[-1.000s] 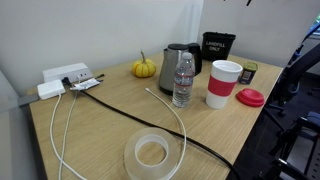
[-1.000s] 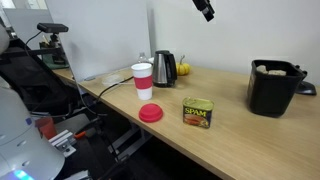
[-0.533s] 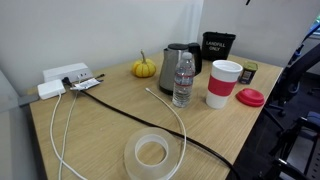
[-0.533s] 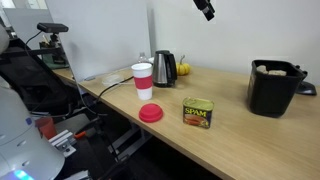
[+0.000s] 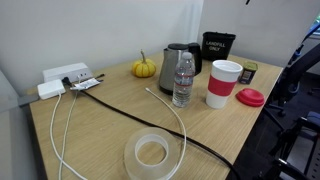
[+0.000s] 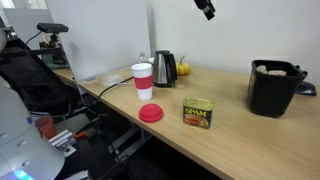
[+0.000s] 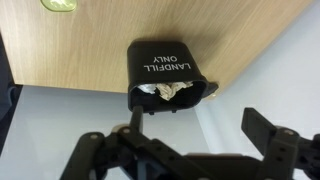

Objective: Remove the brown paper from the bin and put it on the table

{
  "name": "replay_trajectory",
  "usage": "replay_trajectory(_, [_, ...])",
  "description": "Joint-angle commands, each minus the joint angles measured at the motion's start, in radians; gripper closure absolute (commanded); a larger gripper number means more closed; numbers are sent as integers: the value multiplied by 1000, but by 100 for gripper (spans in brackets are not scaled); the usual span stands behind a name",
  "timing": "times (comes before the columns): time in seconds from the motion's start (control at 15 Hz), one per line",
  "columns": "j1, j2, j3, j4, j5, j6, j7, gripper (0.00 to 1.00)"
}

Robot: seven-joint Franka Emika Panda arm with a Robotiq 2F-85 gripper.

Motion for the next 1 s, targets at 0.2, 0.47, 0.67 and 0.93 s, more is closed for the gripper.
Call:
replay_trajectory(0.2, [57, 77, -90, 118, 14, -45, 29, 0])
replay_trajectory(0.47, [89, 150, -130, 234, 66, -137, -6, 0])
replay_trajectory(0.67, [120, 206, -154, 351, 176, -257, -70, 0])
replay_trajectory(0.93, [147, 276, -182, 520, 293, -439, -116, 0])
